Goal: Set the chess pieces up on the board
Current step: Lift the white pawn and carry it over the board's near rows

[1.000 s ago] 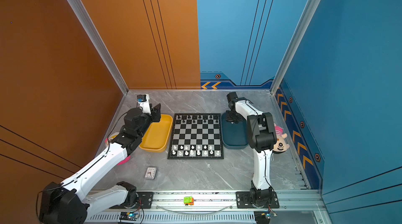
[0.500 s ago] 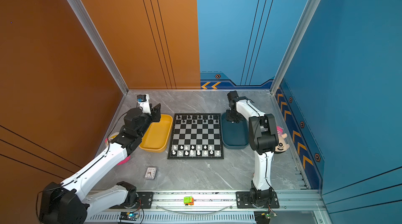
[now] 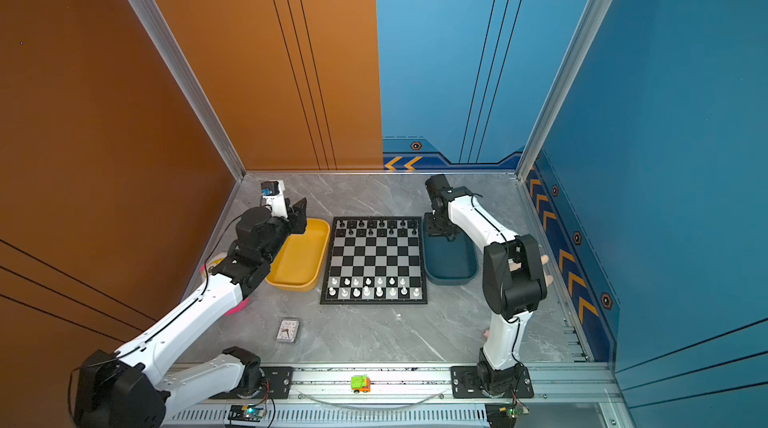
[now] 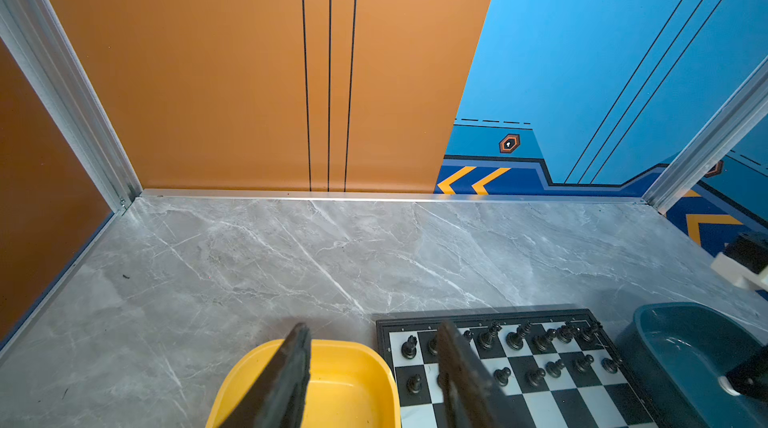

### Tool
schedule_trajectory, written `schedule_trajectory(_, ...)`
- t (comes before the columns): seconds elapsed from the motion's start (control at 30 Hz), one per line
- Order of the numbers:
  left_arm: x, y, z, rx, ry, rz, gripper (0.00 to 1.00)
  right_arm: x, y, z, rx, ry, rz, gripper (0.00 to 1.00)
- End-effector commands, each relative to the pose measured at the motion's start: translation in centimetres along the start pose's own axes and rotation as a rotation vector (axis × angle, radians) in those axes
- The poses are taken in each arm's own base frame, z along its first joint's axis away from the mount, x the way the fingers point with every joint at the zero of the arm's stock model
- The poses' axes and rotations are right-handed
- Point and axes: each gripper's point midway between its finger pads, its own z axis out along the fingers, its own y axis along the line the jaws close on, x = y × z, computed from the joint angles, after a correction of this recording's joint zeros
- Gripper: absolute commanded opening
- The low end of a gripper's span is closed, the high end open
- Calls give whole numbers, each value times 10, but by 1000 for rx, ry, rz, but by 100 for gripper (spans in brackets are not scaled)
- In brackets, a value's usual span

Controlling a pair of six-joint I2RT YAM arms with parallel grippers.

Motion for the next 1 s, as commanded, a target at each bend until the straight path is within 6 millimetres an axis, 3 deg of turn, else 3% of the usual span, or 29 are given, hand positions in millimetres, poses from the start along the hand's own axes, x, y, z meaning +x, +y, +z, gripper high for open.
schedule_trajectory(0.0,-3,0,-6,17,-16,-18,51,21,3,-19,19,23,-49,0)
schedule_trajectory(0.37,-5,0,-10,25,-24,-24,51,80,45,-49,-31,53,-168,0)
schedule_trajectory(0.53,-7,-2,-13,34,-29,-26,51,105,59,-45,-40,90,-192,0)
schedule_trajectory(0.97,-11,-2,-20,40,-47,-29,51,129,85,-30,-75,130,-227,0)
